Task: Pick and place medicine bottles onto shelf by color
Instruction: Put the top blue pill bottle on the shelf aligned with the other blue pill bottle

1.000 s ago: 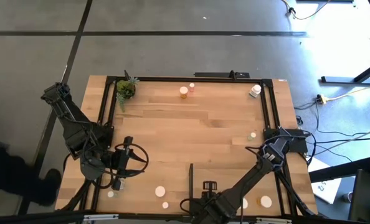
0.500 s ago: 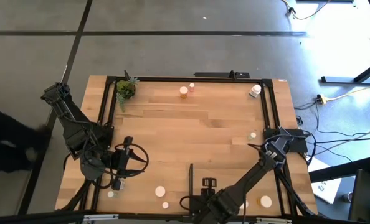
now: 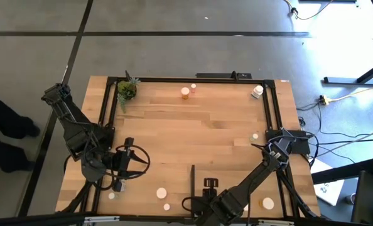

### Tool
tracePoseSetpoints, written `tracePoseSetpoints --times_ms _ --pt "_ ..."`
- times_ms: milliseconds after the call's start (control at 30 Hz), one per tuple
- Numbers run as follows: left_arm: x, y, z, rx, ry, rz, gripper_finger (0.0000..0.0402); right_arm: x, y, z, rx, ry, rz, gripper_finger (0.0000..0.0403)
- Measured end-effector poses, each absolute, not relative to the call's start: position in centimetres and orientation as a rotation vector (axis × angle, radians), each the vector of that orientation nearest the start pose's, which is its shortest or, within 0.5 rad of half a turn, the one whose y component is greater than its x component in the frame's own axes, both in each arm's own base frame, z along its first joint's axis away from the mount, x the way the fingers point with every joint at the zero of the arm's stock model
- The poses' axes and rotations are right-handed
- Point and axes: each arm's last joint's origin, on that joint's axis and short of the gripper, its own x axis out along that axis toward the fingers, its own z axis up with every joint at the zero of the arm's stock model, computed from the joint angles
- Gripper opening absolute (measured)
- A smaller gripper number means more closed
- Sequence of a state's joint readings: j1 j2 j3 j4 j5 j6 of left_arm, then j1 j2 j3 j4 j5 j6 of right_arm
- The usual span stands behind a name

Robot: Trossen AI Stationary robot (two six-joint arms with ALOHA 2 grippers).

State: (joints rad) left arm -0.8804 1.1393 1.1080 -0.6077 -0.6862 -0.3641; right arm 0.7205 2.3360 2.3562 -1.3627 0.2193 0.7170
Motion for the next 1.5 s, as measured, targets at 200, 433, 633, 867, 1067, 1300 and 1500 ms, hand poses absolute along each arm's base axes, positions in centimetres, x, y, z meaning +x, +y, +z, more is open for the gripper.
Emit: tracePoseSetpoints --times_ms 200,433,633,867,1067,1300,1500 --pt "16.0 -16.5 34.2 0.097 0.478 -0.101 0.0148 35.3 29.2 26.7 -0.057 1.278 -0.115 0.0172" --pt "16.0 -16.4 34.1 0.100 0.480 -0.100 0.0148 34.1 27.4 30.7 -0.083 1.155 -0.182 0.0172" --pt "15.9 -16.4 34.0 0.110 0.490 -0.098 0.0148 33.3 25.9 33.7 -0.092 1.024 -0.245 0.0172" --pt "15.8 -16.2 33.8 0.108 0.513 -0.087 0.0148 33.3 25.5 34.1 -0.097 1.006 -0.259 0.0172" --pt "16.1 -15.9 33.8 0.070 0.515 -0.061 0.0148 33.5 23.1 34.9 -0.271 0.913 -0.414 0.0172" --pt "17.5 -14.3 32.2 0.043 0.553 0.058 0.0148 34.6 16.5 38.4 -0.296 0.787 -0.632 0.0172" --pt "18.6 -12.1 29.1 0.079 0.629 0.185 0.0148 35.9 9.4 39.7 -0.191 0.907 -0.660 0.0172"
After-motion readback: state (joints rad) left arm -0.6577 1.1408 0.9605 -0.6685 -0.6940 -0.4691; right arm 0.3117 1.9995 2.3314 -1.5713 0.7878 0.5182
